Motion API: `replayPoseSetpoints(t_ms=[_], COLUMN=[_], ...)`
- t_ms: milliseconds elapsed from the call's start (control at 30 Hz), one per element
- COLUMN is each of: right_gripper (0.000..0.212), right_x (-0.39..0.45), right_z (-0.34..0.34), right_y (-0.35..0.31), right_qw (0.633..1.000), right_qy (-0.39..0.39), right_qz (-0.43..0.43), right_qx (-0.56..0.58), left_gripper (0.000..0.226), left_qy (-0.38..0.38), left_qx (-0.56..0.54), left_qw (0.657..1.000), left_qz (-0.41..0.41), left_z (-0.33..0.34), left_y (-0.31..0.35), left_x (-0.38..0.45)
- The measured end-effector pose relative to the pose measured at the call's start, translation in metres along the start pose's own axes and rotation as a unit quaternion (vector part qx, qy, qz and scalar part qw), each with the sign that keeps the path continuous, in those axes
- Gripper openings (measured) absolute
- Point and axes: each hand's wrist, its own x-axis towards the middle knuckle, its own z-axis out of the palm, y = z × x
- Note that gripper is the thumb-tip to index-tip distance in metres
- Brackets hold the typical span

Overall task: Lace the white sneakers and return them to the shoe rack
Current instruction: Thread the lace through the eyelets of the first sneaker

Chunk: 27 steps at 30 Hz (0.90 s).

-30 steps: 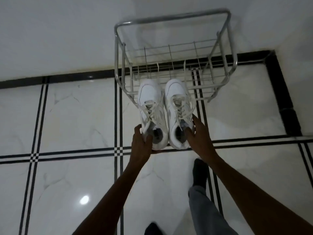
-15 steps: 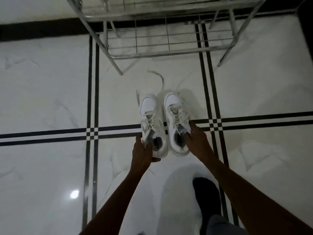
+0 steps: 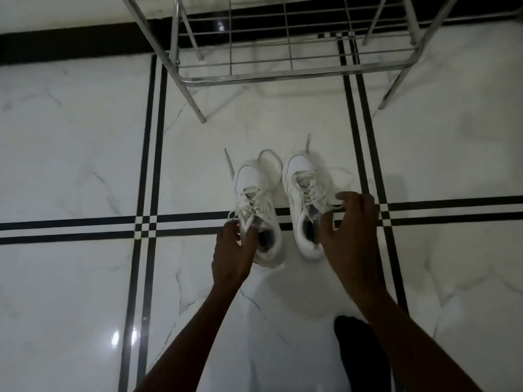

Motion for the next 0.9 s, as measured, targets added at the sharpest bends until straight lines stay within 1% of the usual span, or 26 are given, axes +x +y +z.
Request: replayPoseSetpoints(t_ms=[33,67,100,133,200,233,300,333,400,433,500,567,633,700,733,800,900], right_gripper=[0.028,0.02,0.014,0.013,0.031,0.04,0.051,0.048,0.033,0.025,0.02,0.016,0.011,0.012,0.016,0.019,0.015], right_x=[-0.004,-0.005,-0.003,0.002,0.013,0.019,0.03,0.035,0.043,0.046,0.049,0.05,0.05,0.046,0.043,0.039,0.034], right_z=[-0.003,-0.001,0.007,0.019,0.051,0.066,0.092,0.101,0.114,0.117,0.121,0.118,0.109,0.097,0.092,0.084,0.08], right_y=[-0.015,-0.03,-0.04,-0.047,-0.057,-0.06,-0.064,-0.063,-0.056,-0.053,-0.049,-0.05,-0.055,-0.061,-0.064,-0.066,-0.063], right_qw=[0.999,0.998,0.996,0.992,0.981,0.978,0.982,0.984,0.979,0.974,0.961,0.94,0.913,0.883,0.874,0.868,0.855], right_qy=[0.018,0.0,-0.042,-0.097,-0.188,-0.207,-0.188,-0.174,-0.173,-0.18,-0.194,-0.198,-0.201,-0.218,-0.227,-0.236,-0.258], right_qz=[-0.037,-0.055,-0.056,-0.048,-0.036,-0.024,0.001,0.019,0.066,0.081,0.101,0.128,0.156,0.178,0.179,0.166,0.116], right_qx=[0.011,0.031,0.057,0.066,0.04,0.025,0.017,0.03,0.084,0.112,0.172,0.248,0.318,0.375,0.39,0.404,0.435], left_gripper=[0.064,0.063,0.061,0.061,0.066,0.067,0.057,0.047,0.029,0.025,0.025,0.027,0.028,0.027,0.027,0.027,0.025], left_qy=[0.007,0.014,0.026,0.043,0.081,0.091,0.104,0.11,0.126,0.13,0.13,0.121,0.097,0.092,0.092,0.091,0.083], left_qx=[-0.03,-0.065,-0.104,-0.141,-0.211,-0.232,-0.241,-0.238,-0.249,-0.256,-0.263,-0.288,-0.322,-0.35,-0.357,-0.352,-0.353], left_qw=[0.999,0.998,0.994,0.989,0.974,0.967,0.964,0.964,0.96,0.958,0.955,0.948,0.94,0.929,0.926,0.924,0.917], left_qz=[0.01,0.016,0.018,0.007,-0.03,-0.046,-0.045,-0.034,0.003,0.023,0.046,0.054,0.057,0.072,0.084,0.118,0.166], left_z=[-0.002,-0.003,-0.003,-0.001,-0.001,0.001,0.004,0.005,0.006,0.006,0.005,0.001,-0.005,-0.012,-0.015,-0.018,-0.017], left_y=[0.004,0.009,0.014,0.017,0.022,0.021,0.019,0.02,0.023,0.027,0.028,0.026,0.024,0.025,0.026,0.027,0.026], left_x=[0.001,0.003,0.006,0.011,0.021,0.028,0.041,0.047,0.056,0.057,0.059,0.058,0.053,0.043,0.038,0.032,0.028])
